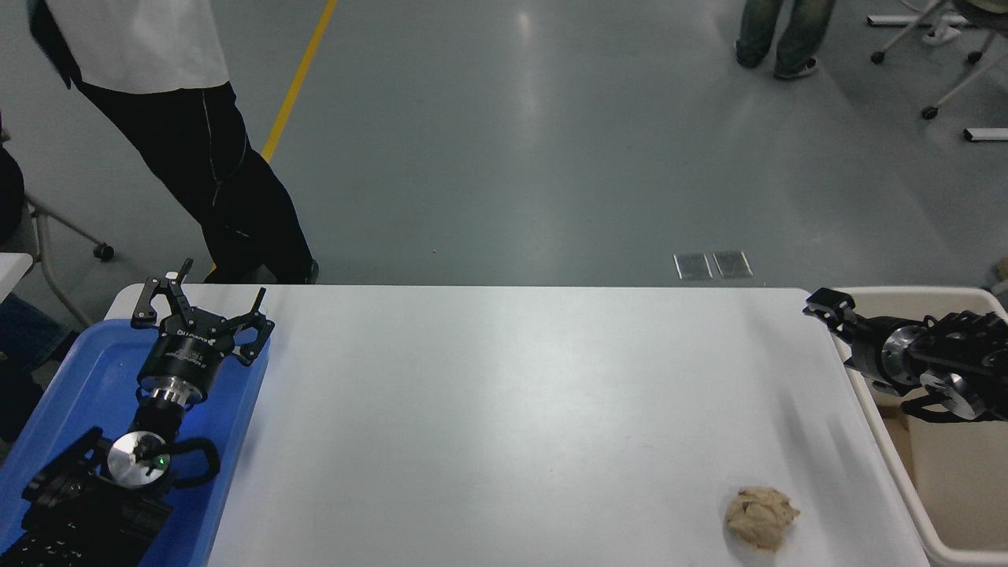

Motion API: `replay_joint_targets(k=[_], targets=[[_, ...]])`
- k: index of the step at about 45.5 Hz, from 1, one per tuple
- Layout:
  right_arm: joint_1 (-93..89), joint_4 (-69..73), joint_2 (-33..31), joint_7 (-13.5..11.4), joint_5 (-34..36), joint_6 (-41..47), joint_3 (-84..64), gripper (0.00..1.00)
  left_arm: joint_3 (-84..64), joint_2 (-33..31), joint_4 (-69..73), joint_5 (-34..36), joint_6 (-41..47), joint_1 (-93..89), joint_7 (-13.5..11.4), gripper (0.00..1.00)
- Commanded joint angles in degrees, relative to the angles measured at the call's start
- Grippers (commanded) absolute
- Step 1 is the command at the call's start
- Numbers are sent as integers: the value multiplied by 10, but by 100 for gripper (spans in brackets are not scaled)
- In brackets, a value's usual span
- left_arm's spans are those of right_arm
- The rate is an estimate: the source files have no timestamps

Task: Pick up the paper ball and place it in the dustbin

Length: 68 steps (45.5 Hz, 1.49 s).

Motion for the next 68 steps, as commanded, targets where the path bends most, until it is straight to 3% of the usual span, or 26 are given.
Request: replay_joint_targets(k=[1, 10, 25, 37, 45, 63, 68], targets=[[181, 123, 84, 0, -5, 3, -182, 100, 0, -1, 0, 0, 0, 0, 0, 99], [324, 252, 146, 3, 13, 22, -259, 100, 0, 0, 0, 0, 0, 0, 0, 99], [530, 392, 215, 9, 105, 268, -273, 100, 0, 0, 1, 0, 0, 1, 0, 99], [628, 427, 224, 9, 126, 377, -268, 100, 0, 0, 0, 0, 0, 0, 0, 99], [656, 427, 221, 9, 129, 409, -268, 100, -1, 0, 1, 0, 0, 1, 0, 99], [638, 427, 219, 9, 131, 391, -277, 100, -1, 0, 0, -1, 0, 1, 0, 99], [595, 422, 187, 8, 125, 371, -292, 100, -1, 0, 1, 0, 0, 1, 0, 99]])
